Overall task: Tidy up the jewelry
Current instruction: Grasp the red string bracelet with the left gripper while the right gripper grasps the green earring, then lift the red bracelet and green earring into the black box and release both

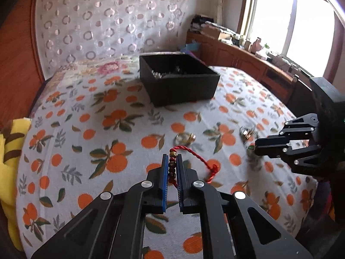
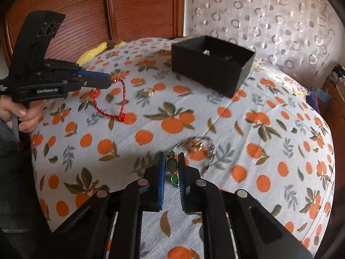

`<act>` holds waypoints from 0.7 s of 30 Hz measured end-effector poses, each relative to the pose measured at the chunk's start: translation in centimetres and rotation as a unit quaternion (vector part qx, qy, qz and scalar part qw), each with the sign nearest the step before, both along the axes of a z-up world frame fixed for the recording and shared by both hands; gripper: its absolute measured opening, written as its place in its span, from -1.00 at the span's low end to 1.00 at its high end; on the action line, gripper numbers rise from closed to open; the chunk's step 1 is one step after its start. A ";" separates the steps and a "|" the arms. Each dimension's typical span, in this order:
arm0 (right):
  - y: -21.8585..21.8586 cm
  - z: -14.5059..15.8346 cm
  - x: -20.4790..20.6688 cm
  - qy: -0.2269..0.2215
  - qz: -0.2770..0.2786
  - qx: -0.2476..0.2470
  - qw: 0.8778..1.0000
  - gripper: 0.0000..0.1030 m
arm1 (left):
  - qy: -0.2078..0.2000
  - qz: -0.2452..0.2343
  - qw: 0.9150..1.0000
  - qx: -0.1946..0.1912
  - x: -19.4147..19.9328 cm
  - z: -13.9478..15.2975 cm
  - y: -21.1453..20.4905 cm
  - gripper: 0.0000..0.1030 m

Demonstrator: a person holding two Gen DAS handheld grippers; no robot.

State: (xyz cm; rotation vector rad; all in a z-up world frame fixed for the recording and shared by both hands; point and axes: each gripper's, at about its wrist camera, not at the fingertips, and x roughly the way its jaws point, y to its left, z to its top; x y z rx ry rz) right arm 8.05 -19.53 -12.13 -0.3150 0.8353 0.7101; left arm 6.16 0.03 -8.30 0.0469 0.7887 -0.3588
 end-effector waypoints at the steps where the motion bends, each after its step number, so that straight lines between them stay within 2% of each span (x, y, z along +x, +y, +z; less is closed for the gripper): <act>1: -0.2 0.2 0.1 -0.003 -0.003 0.004 1.000 -0.76 | -0.007 0.000 1.000 0.001 0.0 0.4 -0.2 -0.88; 9: -1.9 3.8 1.7 -0.039 -0.040 0.049 0.997 -0.75 | -0.027 0.005 1.000 -0.009 0.9 2.0 -0.9 -0.88; 21: -2.6 6.7 3.8 -0.068 -0.063 0.074 0.993 -0.75 | -0.055 0.015 0.998 -0.016 2.7 4.2 -1.6 -0.88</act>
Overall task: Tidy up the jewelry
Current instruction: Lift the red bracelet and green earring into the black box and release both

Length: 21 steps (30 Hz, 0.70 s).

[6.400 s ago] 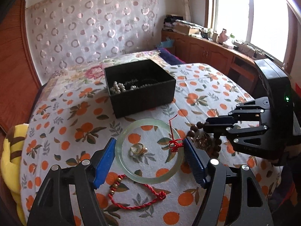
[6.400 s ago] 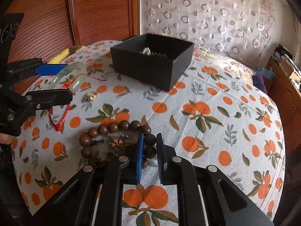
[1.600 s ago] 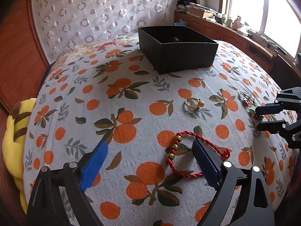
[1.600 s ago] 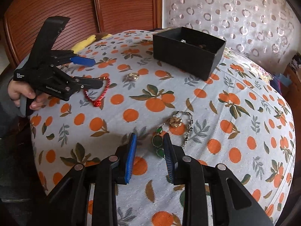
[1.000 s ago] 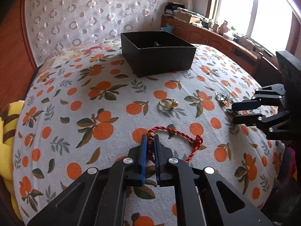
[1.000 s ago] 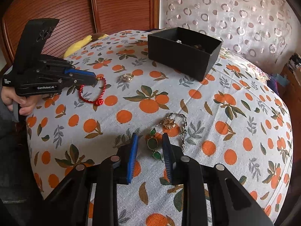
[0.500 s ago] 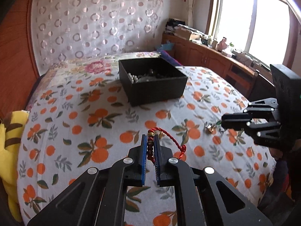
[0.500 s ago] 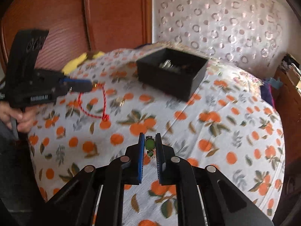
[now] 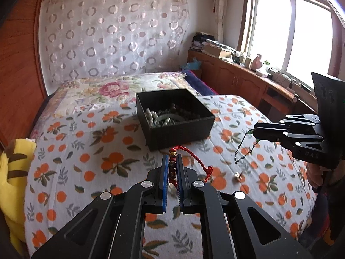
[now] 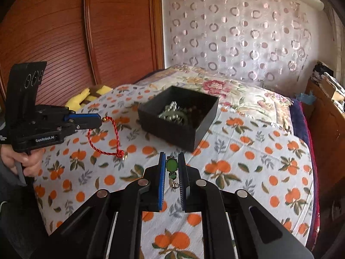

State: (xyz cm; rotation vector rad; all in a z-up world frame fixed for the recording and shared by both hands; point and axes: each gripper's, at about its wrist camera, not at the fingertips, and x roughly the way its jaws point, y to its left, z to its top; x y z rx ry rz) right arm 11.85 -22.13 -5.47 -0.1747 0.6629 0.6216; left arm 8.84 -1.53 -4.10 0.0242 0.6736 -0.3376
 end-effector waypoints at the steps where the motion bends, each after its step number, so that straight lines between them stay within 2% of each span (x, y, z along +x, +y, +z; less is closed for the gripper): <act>1: 0.0 0.3 0.0 -0.003 -0.001 0.000 1.000 -0.75 | -0.003 0.002 1.000 0.000 0.3 0.2 0.0 -0.88; 11: 1.0 3.3 2.2 -0.033 -0.007 0.001 0.999 -0.75 | -0.017 0.012 1.000 -0.002 2.3 1.6 0.0 -0.88; 21: 2.3 4.5 5.6 -0.041 -0.019 -0.003 0.999 -0.75 | -0.028 0.020 0.999 0.000 4.6 2.5 -0.1 -0.88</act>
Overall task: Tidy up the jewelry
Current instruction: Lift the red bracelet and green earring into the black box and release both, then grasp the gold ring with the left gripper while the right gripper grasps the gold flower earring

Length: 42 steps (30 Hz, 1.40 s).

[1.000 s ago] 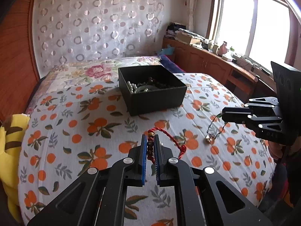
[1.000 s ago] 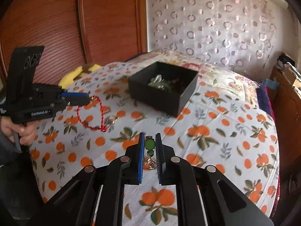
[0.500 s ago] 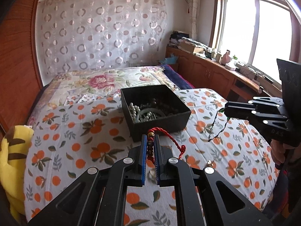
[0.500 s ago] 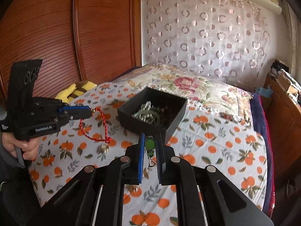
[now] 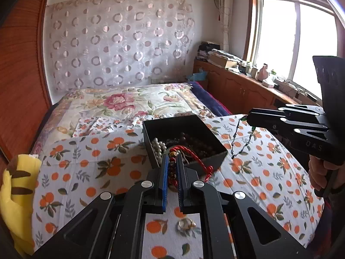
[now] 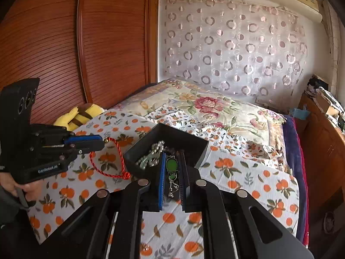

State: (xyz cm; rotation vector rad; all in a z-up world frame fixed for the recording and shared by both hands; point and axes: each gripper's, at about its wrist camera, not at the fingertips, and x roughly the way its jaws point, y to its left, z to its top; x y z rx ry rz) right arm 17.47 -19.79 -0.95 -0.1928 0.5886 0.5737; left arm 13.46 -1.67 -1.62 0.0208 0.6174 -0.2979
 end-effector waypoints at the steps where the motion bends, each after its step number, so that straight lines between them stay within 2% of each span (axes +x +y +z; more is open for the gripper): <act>1: 0.1 0.1 0.3 0.000 -0.001 0.001 1.000 -0.75 | -0.001 0.001 1.000 0.001 0.2 0.0 0.0 -0.88; 7: 0.9 0.3 2.5 0.007 -0.007 0.010 1.000 -0.75 | 0.001 0.009 1.000 0.007 2.0 0.2 0.0 -0.88; 14: 1.7 -1.3 4.4 0.030 -0.012 0.002 0.999 -0.74 | 0.006 0.016 1.000 0.011 3.8 0.2 -0.4 -0.88; 21: 1.5 -2.0 4.2 0.036 -0.013 -0.001 0.999 -0.73 | 0.011 0.016 1.000 0.013 5.1 0.0 -1.0 -0.88; 33: 0.4 -1.5 3.4 0.032 -0.014 0.005 0.999 -0.73 | 0.018 0.013 1.000 0.018 6.8 -0.3 -2.3 -0.87; 38: -0.3 -1.9 2.0 0.033 -0.010 0.003 0.999 -0.72 | 0.019 0.015 0.999 0.022 6.7 -0.5 -2.5 -0.60; 40: -0.5 -2.3 1.3 0.034 -0.009 -0.002 0.999 -0.72 | 0.017 0.014 1.000 0.020 6.3 -0.6 -2.3 -0.32; 42: -0.9 -2.9 0.3 0.038 -0.008 -0.005 0.999 -0.67 | 0.018 0.012 0.999 0.025 5.9 -0.7 -2.2 -0.30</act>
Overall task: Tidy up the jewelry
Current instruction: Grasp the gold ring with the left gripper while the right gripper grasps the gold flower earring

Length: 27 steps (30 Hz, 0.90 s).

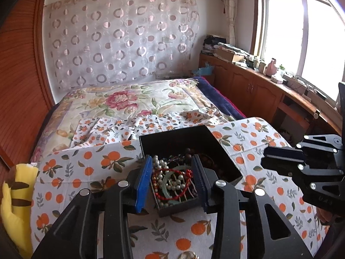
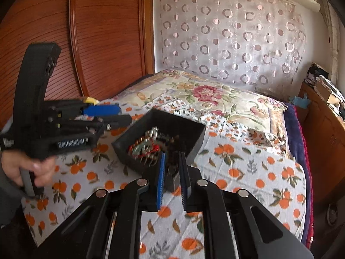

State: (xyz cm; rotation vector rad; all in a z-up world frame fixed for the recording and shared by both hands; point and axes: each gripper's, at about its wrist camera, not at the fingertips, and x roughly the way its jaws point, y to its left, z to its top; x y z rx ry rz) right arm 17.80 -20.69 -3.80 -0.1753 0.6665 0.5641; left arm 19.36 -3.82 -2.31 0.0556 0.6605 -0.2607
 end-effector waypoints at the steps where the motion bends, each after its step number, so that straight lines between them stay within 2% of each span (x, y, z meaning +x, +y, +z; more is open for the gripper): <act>1: -0.2 -0.2 -0.3 0.002 0.000 0.000 1.000 -0.58 | 0.000 -0.001 1.000 0.004 -0.3 0.0 0.1 -0.30; 2: -0.4 -0.5 -0.7 0.004 0.001 0.002 1.000 -0.49 | 0.000 -0.002 1.000 0.005 -0.6 0.0 0.2 -0.30; 4: -0.7 -1.1 -1.5 0.010 0.003 0.004 1.000 -0.44 | 0.000 -0.004 1.000 0.008 -1.2 0.0 0.6 -0.27; 7: -1.0 -2.3 -2.8 0.019 0.007 0.002 1.000 -0.44 | 0.000 -0.011 1.000 0.010 -2.6 -0.1 1.2 -0.17; 15: -1.0 -5.6 -4.9 0.054 0.016 -0.012 0.998 -0.44 | 0.021 -0.024 0.999 0.032 -5.5 -1.9 2.1 -0.14; 27: 1.0 -8.3 -7.2 0.080 0.056 -0.060 0.993 -0.44 | 0.068 -0.051 0.995 0.044 -8.3 -5.6 2.0 -0.03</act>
